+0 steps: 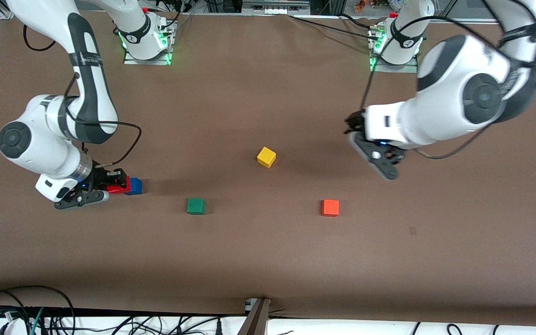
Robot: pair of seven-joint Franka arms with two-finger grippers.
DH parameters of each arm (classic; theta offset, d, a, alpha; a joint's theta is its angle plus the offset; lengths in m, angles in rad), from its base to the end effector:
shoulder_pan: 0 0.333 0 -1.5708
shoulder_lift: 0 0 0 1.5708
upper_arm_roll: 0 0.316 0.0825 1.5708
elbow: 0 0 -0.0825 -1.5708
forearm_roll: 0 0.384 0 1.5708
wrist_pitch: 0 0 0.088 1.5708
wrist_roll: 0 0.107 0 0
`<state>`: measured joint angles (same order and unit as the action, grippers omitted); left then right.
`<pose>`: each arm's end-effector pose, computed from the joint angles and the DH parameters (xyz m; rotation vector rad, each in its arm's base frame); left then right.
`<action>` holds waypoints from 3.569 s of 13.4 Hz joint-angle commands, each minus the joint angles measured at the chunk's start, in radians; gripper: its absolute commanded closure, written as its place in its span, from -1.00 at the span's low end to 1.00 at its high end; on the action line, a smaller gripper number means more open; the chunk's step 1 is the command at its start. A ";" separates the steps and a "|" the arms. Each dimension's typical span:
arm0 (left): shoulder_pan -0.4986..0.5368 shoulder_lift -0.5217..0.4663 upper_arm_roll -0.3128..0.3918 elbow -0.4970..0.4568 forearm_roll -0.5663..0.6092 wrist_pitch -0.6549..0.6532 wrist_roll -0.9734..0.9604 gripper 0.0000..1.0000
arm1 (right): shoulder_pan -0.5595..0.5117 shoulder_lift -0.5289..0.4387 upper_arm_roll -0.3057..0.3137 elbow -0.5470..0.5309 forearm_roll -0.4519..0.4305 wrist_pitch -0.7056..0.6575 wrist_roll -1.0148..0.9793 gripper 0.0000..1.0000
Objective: Pass red block to right arm, stack on blue
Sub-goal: 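Move the red cube over the blue cube with the right gripper, then lower the red cube onto the blue cube while the left gripper retracts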
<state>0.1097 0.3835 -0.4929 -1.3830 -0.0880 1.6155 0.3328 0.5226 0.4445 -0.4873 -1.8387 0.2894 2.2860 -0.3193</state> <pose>0.6193 -0.2038 0.5091 2.7054 -0.9665 -0.1623 0.6431 0.0526 0.3170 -3.1086 -0.3393 -0.1077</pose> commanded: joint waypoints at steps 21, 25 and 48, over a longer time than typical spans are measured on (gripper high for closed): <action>-0.211 -0.449 0.527 -0.315 0.148 -0.015 -0.311 -1.00 | 0.106 -0.069 -0.059 -0.281 -0.024 0.343 0.080 1.00; -0.144 -0.439 0.499 -0.301 0.079 -0.045 -0.310 -1.00 | 0.105 -0.058 -0.059 -0.286 -0.024 0.357 0.083 1.00; -0.111 -0.413 0.464 -0.257 0.093 -0.066 -0.318 -1.00 | 0.106 -0.030 -0.051 -0.283 -0.019 0.389 0.115 1.00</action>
<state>-0.0131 -0.0418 -0.0170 -1.6688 0.0094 1.5710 0.0233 0.6205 0.4216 -0.5362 -2.1069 0.2843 2.6582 -0.2302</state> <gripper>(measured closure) 0.000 0.449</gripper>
